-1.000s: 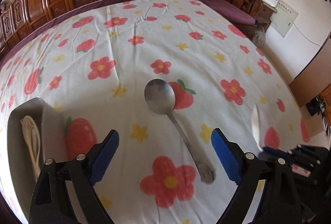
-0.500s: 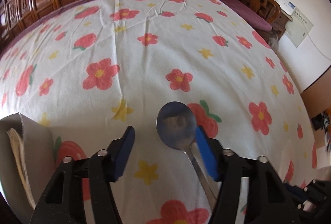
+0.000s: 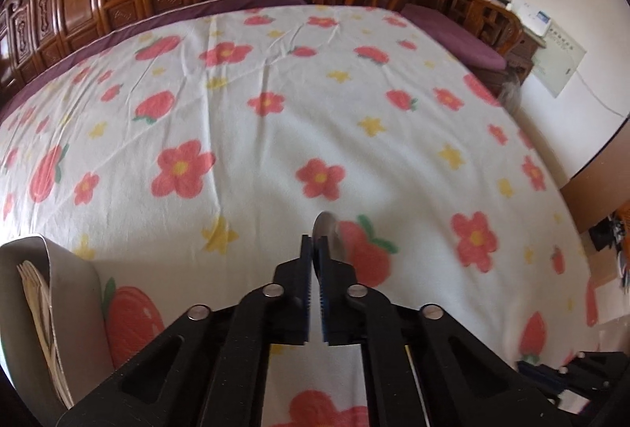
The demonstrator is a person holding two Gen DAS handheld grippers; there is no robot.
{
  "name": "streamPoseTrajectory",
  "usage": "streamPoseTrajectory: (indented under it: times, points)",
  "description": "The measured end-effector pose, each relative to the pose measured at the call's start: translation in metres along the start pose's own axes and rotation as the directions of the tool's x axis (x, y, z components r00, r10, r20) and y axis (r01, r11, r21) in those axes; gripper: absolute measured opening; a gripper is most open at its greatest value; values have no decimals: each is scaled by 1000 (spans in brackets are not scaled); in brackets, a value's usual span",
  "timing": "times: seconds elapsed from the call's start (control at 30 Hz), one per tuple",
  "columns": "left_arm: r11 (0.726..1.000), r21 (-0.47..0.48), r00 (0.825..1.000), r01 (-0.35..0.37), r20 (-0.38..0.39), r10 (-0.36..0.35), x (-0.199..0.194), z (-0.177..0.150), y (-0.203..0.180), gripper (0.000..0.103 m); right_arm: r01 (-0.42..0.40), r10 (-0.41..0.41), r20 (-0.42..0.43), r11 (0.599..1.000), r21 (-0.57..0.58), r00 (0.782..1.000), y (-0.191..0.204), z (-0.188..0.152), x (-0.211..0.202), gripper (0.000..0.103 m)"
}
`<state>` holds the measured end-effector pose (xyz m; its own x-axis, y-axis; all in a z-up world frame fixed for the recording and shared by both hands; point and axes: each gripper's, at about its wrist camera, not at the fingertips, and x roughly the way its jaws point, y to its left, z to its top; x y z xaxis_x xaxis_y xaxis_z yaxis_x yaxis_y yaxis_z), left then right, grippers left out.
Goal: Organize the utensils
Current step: 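Carry the metal spoon into the tray and open the left tool while the right tool holds the white spoon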
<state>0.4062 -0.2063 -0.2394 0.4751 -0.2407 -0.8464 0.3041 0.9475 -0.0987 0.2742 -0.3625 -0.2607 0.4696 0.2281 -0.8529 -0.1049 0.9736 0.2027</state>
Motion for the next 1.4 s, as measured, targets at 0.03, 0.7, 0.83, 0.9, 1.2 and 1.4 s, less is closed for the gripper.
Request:
streamPoseTrajectory:
  times: [0.03, 0.7, 0.83, 0.9, 1.2, 1.4]
  points:
    - [1000, 14, 1000, -4, 7, 4, -4, 0, -3, 1, 1, -1, 0, 1000, -2, 1000, 1, 0, 0, 8]
    - [995, 56, 992, -83, 97, 77, -93, -11, 25, 1, -3, 8, 60, 997, -72, 998, 55, 18, -26, 8]
    - [994, 31, 989, -102, 113, 98, -113, -17, 47, 1, -14, 21, 67, 995, -95, 998, 80, 24, -30, 8]
    - [994, 23, 987, -111, 121, 108, -122, -18, 57, 1, -18, 26, 69, 994, -110, 997, 92, 28, -31, 8]
    - [985, -29, 971, -170, 166, 173, -158, -25, 114, 1, -50, 63, 72, 983, -176, 995, 148, 46, -28, 8]
    - [979, -62, 966, -195, 163, 203, -162, -31, 148, 1, -62, 78, 64, 973, -225, 995, 182, 54, -24, 8]
